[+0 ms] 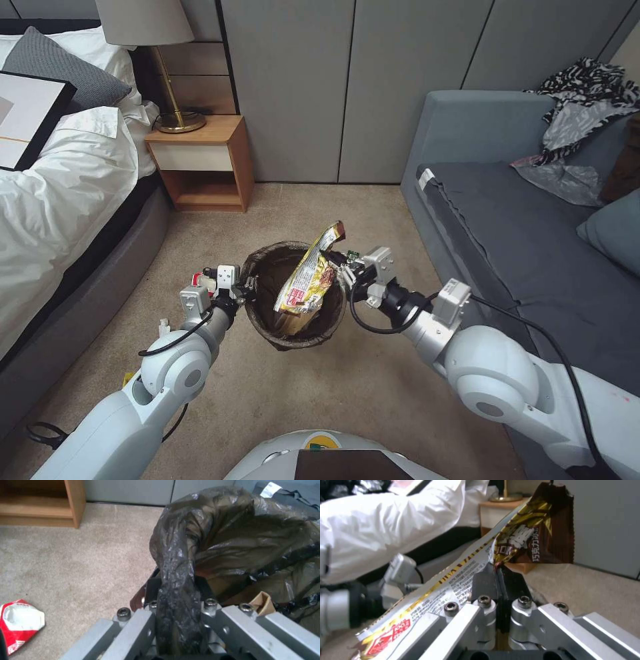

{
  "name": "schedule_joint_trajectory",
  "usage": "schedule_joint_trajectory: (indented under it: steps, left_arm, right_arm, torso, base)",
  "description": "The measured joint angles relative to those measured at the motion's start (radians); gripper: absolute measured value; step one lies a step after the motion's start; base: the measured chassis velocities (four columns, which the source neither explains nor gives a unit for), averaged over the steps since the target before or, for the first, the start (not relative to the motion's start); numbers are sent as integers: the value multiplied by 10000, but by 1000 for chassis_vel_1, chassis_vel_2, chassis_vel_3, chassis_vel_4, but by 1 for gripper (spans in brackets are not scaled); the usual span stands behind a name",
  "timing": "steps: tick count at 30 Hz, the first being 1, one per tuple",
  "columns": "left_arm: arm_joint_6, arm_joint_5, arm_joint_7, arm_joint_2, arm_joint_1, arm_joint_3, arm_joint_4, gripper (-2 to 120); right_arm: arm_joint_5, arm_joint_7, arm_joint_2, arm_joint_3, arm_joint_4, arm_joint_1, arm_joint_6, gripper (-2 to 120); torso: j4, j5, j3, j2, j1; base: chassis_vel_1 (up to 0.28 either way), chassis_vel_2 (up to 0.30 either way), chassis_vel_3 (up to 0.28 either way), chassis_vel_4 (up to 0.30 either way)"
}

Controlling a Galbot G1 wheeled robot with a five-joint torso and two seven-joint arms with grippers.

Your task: Pick up the trash bin, then pick up the garbage from the floor and place it into the trash bin.

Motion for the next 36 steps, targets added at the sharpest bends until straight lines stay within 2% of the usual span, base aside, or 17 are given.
schedule_joint_trajectory:
  steps: [6, 10, 12, 15, 30, 32, 33, 36]
  left_arm:
    - [0, -28, 0, 49, 19, -17, -117, 5]
    - [0, -33, 0, 59, 26, -24, -145, 5]
    - [0, -39, 2, 66, 60, -40, -198, 5]
    - [-1, -41, 4, 66, 92, -71, -239, 5]
    - [-22, -49, 12, -8, 78, -100, -279, 5]
    - [-25, -50, 14, -17, 57, -100, -279, 5]
    - [-25, -50, 14, -17, 57, -100, -279, 5]
    - [-29, -56, 14, -22, 52, -102, -279, 5]
  right_arm:
    - [-80, 161, 328, -1072, -515, 787, -107, 0]
    - [-87, 214, 458, -1392, -672, 1072, -123, 0]
    - [-64, 397, 721, -1958, -949, 1690, -179, 0]
    - [-5, 536, 976, -2266, -1151, 2095, -231, 0]
    - [94, 796, 1278, -2883, -1505, 2516, -385, -1]
    - [78, 868, 1327, -2962, -1554, 2553, -422, 7]
    - [78, 868, 1327, -2962, -1554, 2553, -422, 7]
    - [20, 936, 1380, -3126, -1636, 2610, -485, 21]
  torso:
    - [0, -1, 0, 0, 0]
    - [-3, -1, 0, -1, 0]
    - [-1, -2, 0, -1, 0]
    - [2, -1, 0, -1, 0]
    - [-1, -1, 0, -1, 0]
    - [-1, -1, 0, -1, 0]
    - [-1, -1, 0, -1, 0]
    - [-1, -1, 0, -1, 0]
  base:
    - [0, 0, 0, 0]
    - [0, 0, 0, 0]
    - [0, 0, 0, 0]
    - [0, 0, 0, 0]
    - [0, 0, 0, 0]
    - [0, 0, 0, 0]
    - [0, 0, 0, 0]
    - [0, 0, 0, 0]
